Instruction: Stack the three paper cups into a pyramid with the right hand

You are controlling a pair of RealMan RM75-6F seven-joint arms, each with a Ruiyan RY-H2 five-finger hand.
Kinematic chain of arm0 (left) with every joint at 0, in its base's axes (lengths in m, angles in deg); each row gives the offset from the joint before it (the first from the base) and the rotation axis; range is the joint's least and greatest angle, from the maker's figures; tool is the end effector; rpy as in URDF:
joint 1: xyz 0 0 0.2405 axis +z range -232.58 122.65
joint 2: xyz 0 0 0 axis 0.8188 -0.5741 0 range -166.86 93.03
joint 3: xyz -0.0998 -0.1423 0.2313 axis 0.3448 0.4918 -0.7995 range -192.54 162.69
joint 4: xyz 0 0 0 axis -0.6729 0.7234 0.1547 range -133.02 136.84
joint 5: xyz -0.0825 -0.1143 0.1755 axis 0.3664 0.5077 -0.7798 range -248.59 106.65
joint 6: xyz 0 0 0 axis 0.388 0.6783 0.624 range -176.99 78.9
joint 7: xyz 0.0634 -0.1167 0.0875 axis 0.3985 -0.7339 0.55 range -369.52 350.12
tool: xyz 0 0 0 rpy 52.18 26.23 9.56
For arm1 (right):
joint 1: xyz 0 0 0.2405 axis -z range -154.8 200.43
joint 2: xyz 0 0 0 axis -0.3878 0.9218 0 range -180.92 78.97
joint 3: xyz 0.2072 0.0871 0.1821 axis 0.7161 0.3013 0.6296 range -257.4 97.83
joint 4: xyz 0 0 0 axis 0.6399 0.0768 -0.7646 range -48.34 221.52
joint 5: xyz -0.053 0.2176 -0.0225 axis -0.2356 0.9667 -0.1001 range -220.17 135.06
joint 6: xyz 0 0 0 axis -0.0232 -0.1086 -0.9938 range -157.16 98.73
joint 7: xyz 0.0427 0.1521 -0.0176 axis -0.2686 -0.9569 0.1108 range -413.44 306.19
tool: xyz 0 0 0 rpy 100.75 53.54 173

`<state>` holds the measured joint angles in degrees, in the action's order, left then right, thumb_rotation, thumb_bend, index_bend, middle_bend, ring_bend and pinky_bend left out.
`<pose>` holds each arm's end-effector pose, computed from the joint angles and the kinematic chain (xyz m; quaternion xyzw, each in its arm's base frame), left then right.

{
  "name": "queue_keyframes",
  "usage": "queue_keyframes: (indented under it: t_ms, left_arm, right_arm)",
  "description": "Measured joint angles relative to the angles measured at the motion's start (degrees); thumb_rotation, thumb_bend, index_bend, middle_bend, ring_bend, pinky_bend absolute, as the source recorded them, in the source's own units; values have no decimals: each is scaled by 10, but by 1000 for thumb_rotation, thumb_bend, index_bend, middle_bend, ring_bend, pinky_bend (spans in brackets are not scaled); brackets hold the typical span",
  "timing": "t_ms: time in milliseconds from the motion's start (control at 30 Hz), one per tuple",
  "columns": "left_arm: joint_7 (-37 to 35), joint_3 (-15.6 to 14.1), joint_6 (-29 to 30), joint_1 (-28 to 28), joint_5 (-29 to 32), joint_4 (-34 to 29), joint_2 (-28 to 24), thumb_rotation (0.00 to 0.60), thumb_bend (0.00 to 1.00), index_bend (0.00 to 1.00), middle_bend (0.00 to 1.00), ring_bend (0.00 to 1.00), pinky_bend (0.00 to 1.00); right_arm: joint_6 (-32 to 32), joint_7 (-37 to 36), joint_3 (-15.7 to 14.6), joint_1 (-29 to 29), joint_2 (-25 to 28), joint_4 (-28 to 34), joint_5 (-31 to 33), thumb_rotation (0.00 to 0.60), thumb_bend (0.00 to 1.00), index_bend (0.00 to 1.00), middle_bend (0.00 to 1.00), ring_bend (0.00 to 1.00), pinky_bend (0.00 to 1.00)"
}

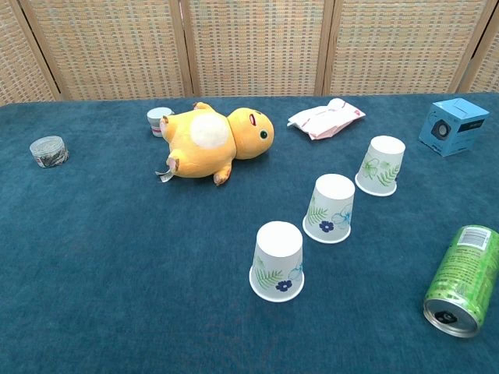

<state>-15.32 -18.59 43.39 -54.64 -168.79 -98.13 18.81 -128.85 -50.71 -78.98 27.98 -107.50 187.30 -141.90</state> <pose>-0.3152 0.1418 0.1874 -0.6125 -0.3995 -0.4281 0.5310 -0.3063 -0.1303 0.2090 0.5889 -0.3183 0.4367 0.6010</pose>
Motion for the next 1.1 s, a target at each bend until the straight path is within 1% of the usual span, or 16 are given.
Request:
queue_keyframes:
  t_ms: [333,433,533,667,833,967,1100]
  left_arm:
    - [9,0,-1,-1,-2,-3,2,600,21,0,0,0,0]
    - [13,1,-1,-1,-2,-3,4,600,20,0,0,0,0]
    - [20,4,-5,-4,-1,-4,8,600,20,0,0,0,0]
    - [28,16,1,-9,-2,4,21,600,19,0,0,0,0]
    - [37,26,-8,-18,8,18,39,600,21,0,0,0,0]
    - [42,37,-19,-28,22,29,54,600,20,0,0,0,0]
    - [48,44,-30,-35,35,38,64,600,21,0,0,0,0]
  right_arm:
    - [22,10,3,-8,0,3,11,600,0,0,0,0,0]
    - [43,6,11,-25,2,5,18,600,0,0,0,0,0]
    - [82,3,26,-56,4,4,28,600,0,0,2,0,0]
    - [159,-2,55,-119,1,-2,51,600,0,0,41,0,0]
    - [287,-9,91,-212,-17,-28,91,600,0,3,62,0,3]
    - [397,-6,114,-290,-46,-66,144,600,0,19,96,0,27]
    - [476,2,134,-358,-91,-125,206,600,0,51,122,13,76]
